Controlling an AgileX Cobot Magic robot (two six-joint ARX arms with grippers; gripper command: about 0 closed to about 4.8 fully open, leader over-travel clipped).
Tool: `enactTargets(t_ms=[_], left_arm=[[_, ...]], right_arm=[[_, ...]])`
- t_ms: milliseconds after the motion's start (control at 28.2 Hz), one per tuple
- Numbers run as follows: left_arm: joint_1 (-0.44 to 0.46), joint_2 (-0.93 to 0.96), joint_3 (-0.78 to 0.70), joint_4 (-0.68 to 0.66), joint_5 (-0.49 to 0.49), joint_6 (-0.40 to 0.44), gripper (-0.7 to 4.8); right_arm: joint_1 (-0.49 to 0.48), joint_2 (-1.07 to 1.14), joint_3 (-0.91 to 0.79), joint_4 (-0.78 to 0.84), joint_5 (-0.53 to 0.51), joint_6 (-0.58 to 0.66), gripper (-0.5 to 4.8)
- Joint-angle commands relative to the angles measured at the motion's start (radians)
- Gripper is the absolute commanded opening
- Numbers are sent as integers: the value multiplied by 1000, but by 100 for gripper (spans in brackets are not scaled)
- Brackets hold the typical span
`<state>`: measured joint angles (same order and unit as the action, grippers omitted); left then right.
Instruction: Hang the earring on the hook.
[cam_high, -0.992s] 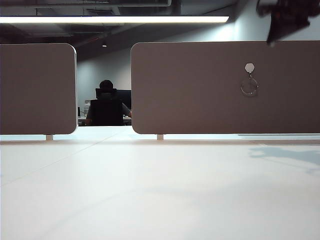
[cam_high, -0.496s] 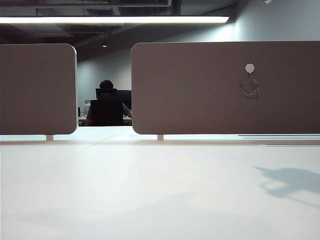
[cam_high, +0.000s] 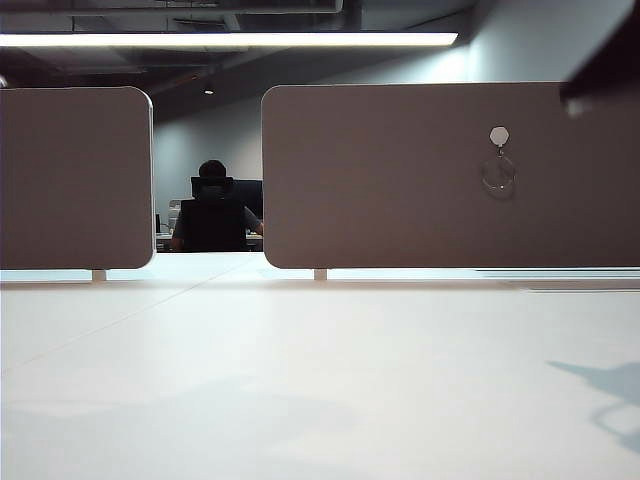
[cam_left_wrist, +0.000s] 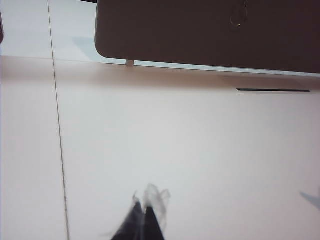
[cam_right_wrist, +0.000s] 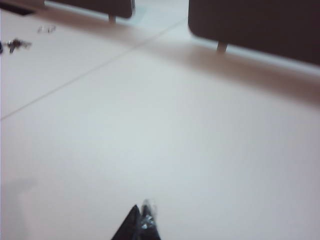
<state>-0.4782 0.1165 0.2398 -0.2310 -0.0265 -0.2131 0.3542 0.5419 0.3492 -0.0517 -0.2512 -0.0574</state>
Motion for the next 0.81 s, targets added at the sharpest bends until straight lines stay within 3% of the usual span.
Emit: enactTargets(t_ms=[35,602,815], left_arm=[[0,-1,-58,111,8,-46,-6],[0,-1,-206,169,13,-89,-6],[0,-1,-232,239,11,-93,-6]], right_arm=[[1,-30,-61,47,-7,64,-2],[3,-45,-327,295,-44,171,-2],[4,-48,-346,252,-57,169,-2]])
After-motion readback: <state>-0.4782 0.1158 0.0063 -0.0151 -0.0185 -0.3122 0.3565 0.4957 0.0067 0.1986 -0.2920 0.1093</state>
